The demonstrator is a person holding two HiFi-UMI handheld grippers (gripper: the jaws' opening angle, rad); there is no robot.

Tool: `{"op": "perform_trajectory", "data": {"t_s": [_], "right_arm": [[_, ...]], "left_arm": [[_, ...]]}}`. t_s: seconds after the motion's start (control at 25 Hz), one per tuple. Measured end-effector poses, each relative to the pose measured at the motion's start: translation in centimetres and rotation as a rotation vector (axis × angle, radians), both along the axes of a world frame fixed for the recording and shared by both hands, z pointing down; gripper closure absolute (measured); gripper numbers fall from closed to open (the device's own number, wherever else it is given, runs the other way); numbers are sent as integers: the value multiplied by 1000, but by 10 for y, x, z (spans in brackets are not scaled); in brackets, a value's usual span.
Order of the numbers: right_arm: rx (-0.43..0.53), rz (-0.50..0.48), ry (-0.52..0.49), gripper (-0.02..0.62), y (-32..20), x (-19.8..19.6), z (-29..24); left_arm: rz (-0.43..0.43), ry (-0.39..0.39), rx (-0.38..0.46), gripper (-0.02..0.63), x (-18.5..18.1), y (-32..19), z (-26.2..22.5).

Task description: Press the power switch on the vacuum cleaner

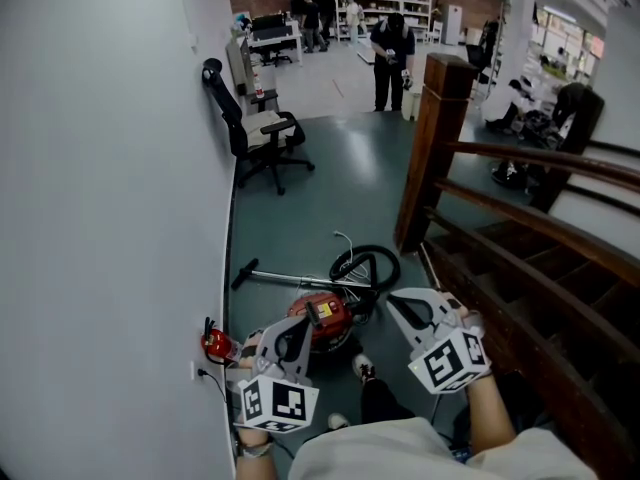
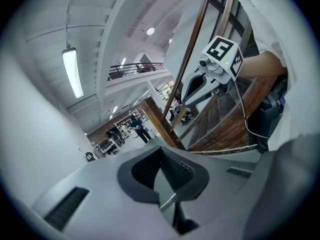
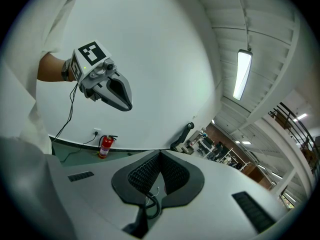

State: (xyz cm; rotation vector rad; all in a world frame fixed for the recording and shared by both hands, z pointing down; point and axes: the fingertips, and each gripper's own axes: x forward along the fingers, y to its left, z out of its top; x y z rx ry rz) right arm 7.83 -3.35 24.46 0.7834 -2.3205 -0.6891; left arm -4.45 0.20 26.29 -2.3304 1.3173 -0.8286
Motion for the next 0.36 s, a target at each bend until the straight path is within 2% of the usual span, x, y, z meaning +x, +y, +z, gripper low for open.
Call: {"op": "perform_trajectory", "data": {"t_s": [0.36], "right_arm": [[-1,-3,0,568,-1,1,-1]], "left_arm": [[-4,0,3,605,0,-1,-1]]}}
